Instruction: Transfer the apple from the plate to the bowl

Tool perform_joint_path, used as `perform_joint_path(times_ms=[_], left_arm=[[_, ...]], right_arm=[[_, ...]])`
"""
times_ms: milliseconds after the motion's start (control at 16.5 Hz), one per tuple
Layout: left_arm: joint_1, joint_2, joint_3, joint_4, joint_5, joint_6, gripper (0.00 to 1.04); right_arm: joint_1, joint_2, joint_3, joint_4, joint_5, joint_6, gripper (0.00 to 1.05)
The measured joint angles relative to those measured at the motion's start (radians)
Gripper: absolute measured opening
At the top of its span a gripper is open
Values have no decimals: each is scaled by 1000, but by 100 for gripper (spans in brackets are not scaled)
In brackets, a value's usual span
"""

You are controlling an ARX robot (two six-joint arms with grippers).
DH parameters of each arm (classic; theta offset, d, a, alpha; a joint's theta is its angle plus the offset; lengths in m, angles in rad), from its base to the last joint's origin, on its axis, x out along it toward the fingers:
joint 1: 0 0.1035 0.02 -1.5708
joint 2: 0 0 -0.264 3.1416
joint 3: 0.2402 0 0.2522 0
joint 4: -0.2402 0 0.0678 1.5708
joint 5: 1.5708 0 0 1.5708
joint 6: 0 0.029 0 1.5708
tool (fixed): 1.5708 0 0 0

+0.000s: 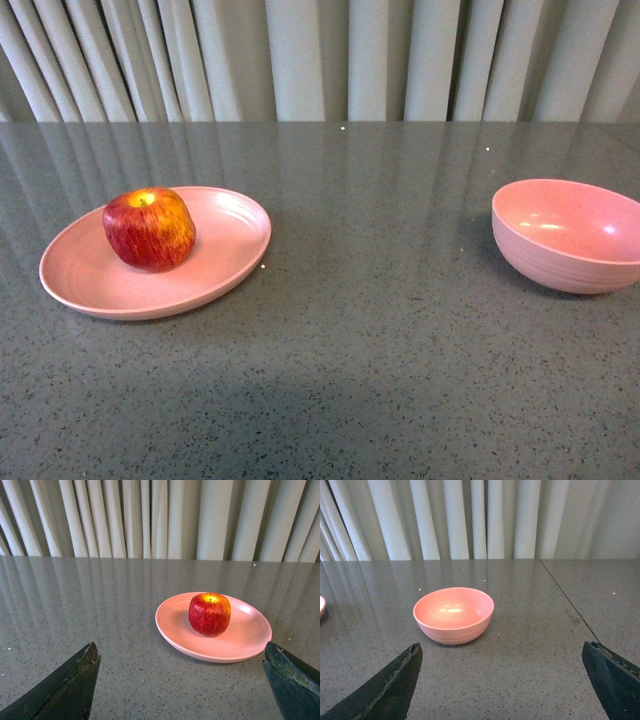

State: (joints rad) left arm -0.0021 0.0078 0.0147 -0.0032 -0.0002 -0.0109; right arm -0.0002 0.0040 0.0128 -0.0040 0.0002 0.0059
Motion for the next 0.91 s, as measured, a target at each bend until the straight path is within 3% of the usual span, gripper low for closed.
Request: perform_joint_path(times_ms=[911], left_arm=[[0,0,0,0,0,0,98]], right_arm=[[0,0,0,0,0,0,98]])
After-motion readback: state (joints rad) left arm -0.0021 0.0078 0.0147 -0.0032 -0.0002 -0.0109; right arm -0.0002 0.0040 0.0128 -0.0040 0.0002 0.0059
